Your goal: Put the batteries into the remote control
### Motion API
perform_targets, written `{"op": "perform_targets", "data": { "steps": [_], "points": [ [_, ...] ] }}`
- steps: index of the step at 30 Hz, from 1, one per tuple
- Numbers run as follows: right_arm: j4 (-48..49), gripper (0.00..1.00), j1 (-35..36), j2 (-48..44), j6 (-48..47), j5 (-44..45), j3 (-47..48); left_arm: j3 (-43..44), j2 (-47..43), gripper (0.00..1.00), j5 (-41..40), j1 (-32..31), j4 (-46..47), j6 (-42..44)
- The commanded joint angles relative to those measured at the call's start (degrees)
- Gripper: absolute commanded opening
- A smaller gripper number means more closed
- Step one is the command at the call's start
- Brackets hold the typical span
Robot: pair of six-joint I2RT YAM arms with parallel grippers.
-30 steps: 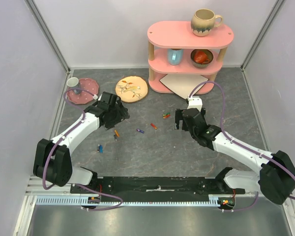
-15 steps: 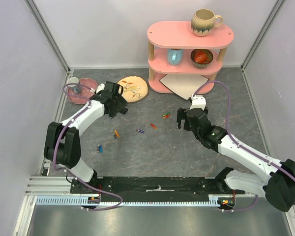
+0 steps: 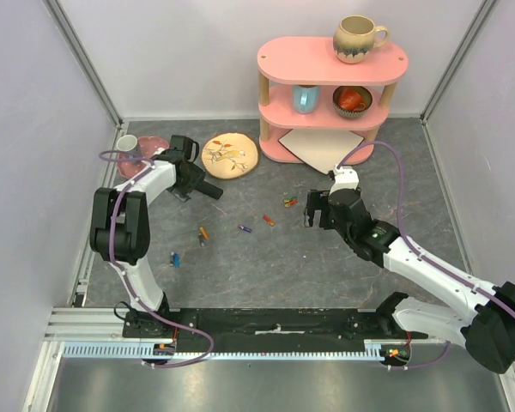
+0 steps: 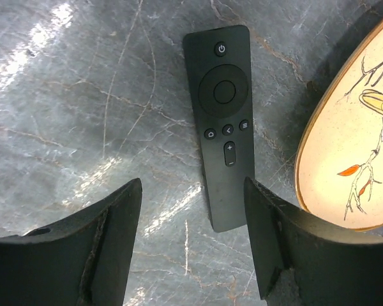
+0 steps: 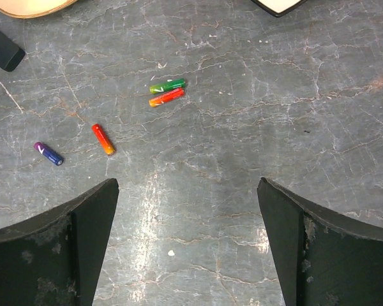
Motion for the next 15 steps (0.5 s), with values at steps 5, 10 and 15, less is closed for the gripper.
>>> {"op": "perform_targets", "data": {
  "steps": [5, 10, 15],
  "points": [
    [0.34, 0.98, 0.04, -1.1, -0.31, -1.81, 1.34, 4.08, 4.66, 0.7, 0.89, 0.78, 2.22, -2.12],
    [0.34, 0.98, -0.04, 0.66, -0.31, -2.86, 2.22, 7.33, 7.31, 0.7, 2.03, 1.57, 1.87, -2.38],
    [0.69, 0.98, 0.04, 1.63, -0.31, -3.3, 2.58, 12.6, 10.64, 0.71, 1.33, 1.57, -1.81, -2.73]
  ]
}}
